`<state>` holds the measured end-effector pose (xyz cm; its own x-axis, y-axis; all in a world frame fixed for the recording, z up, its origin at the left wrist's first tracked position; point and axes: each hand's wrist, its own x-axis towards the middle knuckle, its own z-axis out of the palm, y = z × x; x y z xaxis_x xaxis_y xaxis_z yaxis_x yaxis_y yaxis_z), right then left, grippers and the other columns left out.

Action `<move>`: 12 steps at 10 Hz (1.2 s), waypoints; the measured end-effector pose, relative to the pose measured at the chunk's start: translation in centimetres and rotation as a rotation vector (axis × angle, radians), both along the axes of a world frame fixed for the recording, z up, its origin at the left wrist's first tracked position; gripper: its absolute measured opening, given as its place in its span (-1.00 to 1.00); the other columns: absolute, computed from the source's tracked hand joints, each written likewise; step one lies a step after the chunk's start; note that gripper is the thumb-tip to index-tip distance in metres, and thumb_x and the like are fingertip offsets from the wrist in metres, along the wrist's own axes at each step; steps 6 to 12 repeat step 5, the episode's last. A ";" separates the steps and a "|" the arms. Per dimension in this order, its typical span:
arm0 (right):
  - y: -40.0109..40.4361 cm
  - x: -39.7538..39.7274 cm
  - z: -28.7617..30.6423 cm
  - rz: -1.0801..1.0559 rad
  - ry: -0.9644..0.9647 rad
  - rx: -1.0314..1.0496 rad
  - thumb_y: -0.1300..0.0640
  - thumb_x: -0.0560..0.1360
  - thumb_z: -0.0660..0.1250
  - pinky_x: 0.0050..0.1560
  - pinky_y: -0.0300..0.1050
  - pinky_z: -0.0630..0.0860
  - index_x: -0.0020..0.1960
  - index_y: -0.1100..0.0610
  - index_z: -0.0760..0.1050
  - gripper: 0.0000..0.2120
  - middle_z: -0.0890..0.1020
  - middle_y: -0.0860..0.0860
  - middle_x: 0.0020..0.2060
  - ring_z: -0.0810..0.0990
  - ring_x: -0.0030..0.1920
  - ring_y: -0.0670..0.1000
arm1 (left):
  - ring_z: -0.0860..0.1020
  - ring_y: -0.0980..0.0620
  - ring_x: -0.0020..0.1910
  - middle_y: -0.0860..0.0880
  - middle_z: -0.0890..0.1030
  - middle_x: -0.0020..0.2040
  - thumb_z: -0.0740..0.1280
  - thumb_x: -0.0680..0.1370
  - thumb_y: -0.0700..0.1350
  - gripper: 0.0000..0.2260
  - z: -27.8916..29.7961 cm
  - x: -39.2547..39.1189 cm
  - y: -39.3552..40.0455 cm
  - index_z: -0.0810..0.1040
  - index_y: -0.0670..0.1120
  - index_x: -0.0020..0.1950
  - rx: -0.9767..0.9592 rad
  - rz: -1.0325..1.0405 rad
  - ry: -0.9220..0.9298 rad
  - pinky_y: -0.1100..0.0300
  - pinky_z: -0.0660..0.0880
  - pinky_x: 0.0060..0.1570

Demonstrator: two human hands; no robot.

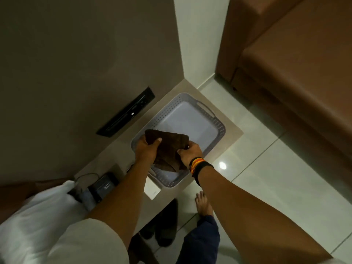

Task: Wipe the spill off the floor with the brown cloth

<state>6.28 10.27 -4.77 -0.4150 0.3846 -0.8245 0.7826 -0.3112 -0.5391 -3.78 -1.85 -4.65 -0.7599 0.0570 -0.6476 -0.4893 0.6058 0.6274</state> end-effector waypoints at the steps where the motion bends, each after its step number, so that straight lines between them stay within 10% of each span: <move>1: -1.7 -0.1 -0.8 0.039 -0.025 -0.012 0.24 0.58 0.32 0.41 0.12 0.50 0.42 0.21 0.47 -0.59 0.61 0.23 0.31 0.58 0.32 0.28 | 0.52 -0.29 0.43 -0.26 0.50 0.49 0.43 0.60 -0.13 -0.39 -0.8 -0.1 -1.2 0.29 -0.18 0.61 -0.094 -0.087 0.016 -0.13 0.49 0.42; 3: -2.4 7.3 6.5 -0.050 0.105 -0.030 0.08 0.60 0.35 0.05 -0.17 0.58 0.10 -0.01 0.65 -0.87 0.72 0.01 0.07 0.66 -0.02 -0.02 | 0.33 -0.22 0.59 -0.20 0.28 0.64 0.26 0.67 0.04 -0.38 4.0 3.1 1.1 0.13 -0.08 0.68 -0.323 -0.534 0.398 -0.16 0.43 0.48; 5: -2.8 23.2 10.5 -0.118 0.210 0.077 -0.29 0.43 0.43 0.07 0.17 0.68 -0.11 -0.12 0.72 -0.73 0.78 -0.06 -0.22 0.76 -0.15 -0.02 | 0.01 -0.10 0.72 -0.15 0.05 0.72 0.14 0.69 0.05 -0.39 19.1 0.9 12.1 0.08 -0.11 0.70 -0.079 -0.850 1.020 -0.10 0.08 0.67; 12: -2.8 23.2 10.5 -0.118 0.210 0.077 -0.29 0.43 0.43 0.07 0.17 0.68 -0.11 -0.12 0.72 -0.73 0.78 -0.06 -0.22 0.76 -0.15 -0.02 | 0.01 -0.10 0.72 -0.15 0.05 0.72 0.14 0.69 0.05 -0.39 19.1 0.9 12.1 0.08 -0.11 0.70 -0.079 -0.850 1.020 -0.10 0.08 0.67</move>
